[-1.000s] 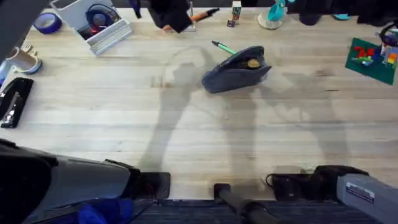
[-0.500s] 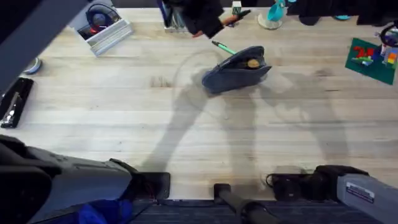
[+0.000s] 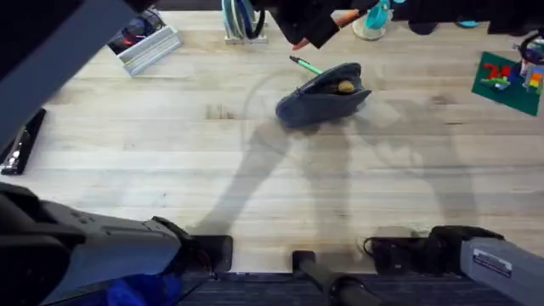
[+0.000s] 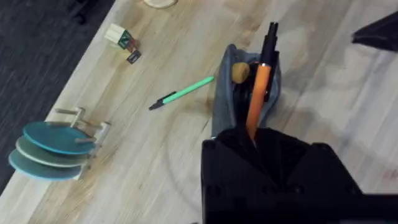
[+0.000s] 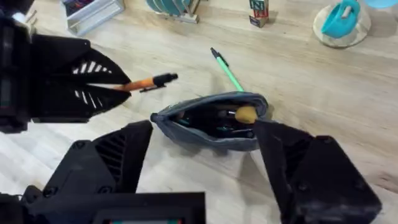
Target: Unzip the bag, pick up the pens from the table one at a time and place them inside, then zip the bag closed.
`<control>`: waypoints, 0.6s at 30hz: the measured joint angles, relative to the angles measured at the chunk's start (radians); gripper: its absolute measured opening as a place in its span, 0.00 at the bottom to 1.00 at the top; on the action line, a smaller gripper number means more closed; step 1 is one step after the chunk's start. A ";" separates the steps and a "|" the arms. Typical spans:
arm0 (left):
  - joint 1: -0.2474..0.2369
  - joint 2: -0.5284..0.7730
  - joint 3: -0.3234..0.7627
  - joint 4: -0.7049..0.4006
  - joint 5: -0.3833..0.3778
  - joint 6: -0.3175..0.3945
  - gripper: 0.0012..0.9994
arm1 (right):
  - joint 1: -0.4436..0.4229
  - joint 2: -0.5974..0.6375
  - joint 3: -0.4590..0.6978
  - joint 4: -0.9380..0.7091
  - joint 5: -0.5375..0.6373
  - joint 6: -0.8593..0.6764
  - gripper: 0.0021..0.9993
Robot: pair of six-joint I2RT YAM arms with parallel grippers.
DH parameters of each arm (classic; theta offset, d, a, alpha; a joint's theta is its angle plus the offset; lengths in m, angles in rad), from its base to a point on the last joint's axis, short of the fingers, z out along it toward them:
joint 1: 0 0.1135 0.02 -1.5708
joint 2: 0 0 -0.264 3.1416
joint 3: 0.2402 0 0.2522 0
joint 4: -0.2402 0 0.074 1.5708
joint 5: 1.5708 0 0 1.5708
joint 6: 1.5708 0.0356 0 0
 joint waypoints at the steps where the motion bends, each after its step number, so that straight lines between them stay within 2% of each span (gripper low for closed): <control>1: -0.005 0.000 0.000 0.000 0.002 -0.003 0.04 | 0.000 0.000 0.000 0.000 0.000 0.000 1.00; 6: -0.027 0.000 0.000 0.000 0.007 -0.012 0.04 | 0.000 0.000 0.000 0.000 0.000 0.000 1.00; 12: -0.029 0.003 0.000 0.004 0.008 -0.019 0.04 | 0.000 0.000 0.000 0.000 0.000 0.000 1.00; 18: -0.056 0.064 0.000 0.033 0.008 -0.020 0.04 | 0.000 0.000 0.000 0.000 0.000 0.000 1.00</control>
